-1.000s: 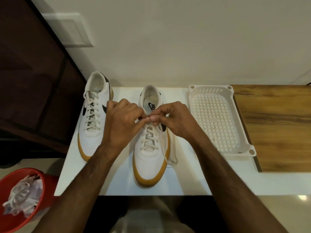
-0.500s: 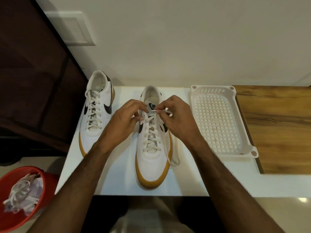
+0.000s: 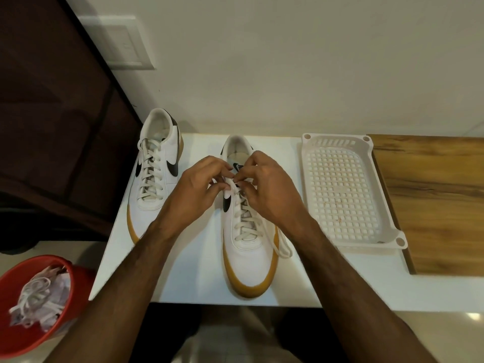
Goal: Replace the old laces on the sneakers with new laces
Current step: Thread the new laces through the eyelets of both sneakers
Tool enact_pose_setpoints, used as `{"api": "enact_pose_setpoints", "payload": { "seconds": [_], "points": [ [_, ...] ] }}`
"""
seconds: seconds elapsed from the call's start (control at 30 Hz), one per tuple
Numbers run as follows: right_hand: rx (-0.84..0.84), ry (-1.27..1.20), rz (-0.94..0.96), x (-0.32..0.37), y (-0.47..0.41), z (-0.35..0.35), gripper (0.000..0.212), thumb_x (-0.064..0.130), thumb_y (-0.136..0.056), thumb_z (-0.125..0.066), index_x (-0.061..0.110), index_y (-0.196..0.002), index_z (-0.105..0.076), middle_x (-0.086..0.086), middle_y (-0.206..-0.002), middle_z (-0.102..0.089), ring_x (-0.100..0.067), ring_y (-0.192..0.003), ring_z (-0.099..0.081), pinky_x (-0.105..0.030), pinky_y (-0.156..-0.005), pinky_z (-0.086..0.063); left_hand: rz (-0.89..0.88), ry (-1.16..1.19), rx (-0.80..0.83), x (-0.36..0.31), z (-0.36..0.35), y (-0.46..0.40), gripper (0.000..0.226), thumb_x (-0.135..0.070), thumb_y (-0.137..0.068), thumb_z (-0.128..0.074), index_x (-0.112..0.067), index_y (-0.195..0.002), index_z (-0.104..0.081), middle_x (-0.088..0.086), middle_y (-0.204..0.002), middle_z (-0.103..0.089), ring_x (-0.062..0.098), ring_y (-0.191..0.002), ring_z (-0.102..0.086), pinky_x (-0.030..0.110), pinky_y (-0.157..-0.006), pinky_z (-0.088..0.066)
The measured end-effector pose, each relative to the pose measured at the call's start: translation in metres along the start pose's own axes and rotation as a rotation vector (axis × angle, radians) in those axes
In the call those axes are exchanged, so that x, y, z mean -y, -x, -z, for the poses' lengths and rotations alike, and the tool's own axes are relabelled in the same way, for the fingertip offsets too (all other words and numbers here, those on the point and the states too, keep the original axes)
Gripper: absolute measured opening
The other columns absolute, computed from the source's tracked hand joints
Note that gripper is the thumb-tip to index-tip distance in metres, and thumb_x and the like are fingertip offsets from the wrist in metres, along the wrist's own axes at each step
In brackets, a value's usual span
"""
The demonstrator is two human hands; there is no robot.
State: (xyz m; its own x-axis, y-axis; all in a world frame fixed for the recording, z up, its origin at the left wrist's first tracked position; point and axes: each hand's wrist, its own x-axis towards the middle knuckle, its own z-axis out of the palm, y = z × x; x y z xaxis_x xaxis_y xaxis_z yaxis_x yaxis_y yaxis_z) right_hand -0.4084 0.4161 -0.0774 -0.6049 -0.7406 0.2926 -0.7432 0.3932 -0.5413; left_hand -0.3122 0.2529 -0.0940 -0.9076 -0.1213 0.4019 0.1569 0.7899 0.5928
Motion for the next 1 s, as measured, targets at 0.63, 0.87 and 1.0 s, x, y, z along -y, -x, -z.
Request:
{"api": "enact_pose_setpoints", "payload": {
  "seconds": [0.63, 0.87, 1.0],
  "points": [
    [0.08, -0.221, -0.201, 0.01, 0.002, -0.002, 0.013, 0.038, -0.089, -0.074, 0.034, -0.101, -0.073, 0.015, -0.092, -0.065, -0.015, -0.096, -0.06, -0.049, -0.087, -0.049, 0.186, 0.154, -0.037, -0.019, 0.01, 0.004, 0.007, -0.017, -0.105, -0.053, -0.016, -0.111, -0.054, -0.012, -0.108, -0.066, 0.012, -0.093, -0.069, 0.042, -0.083, -0.056],
    [-0.09, -0.379, -0.213, 0.019, 0.001, 0.003, 0.004, 0.021, -0.09, -0.075, 0.021, -0.093, -0.077, 0.012, -0.095, -0.068, -0.009, -0.093, -0.06, -0.031, -0.084, -0.048, 0.247, 0.307, 0.045, -0.024, 0.016, 0.005, 0.02, -0.028, -0.102, -0.058, -0.014, -0.116, -0.053, -0.008, -0.111, -0.067, 0.018, -0.099, -0.07, 0.038, -0.088, -0.055],
    [-0.229, -1.312, -0.269, 0.023, -0.005, 0.029, 0.007, 0.002, -0.096, -0.063, 0.005, -0.094, -0.069, -0.004, -0.091, -0.073, -0.018, -0.084, -0.071, -0.03, -0.081, -0.057, 0.103, 0.124, 0.064, -0.016, 0.011, 0.003, 0.019, -0.027, -0.095, -0.071, -0.014, -0.107, -0.065, -0.008, -0.103, -0.062, 0.013, -0.089, -0.067, 0.038, -0.078, -0.055]
  ]
}}
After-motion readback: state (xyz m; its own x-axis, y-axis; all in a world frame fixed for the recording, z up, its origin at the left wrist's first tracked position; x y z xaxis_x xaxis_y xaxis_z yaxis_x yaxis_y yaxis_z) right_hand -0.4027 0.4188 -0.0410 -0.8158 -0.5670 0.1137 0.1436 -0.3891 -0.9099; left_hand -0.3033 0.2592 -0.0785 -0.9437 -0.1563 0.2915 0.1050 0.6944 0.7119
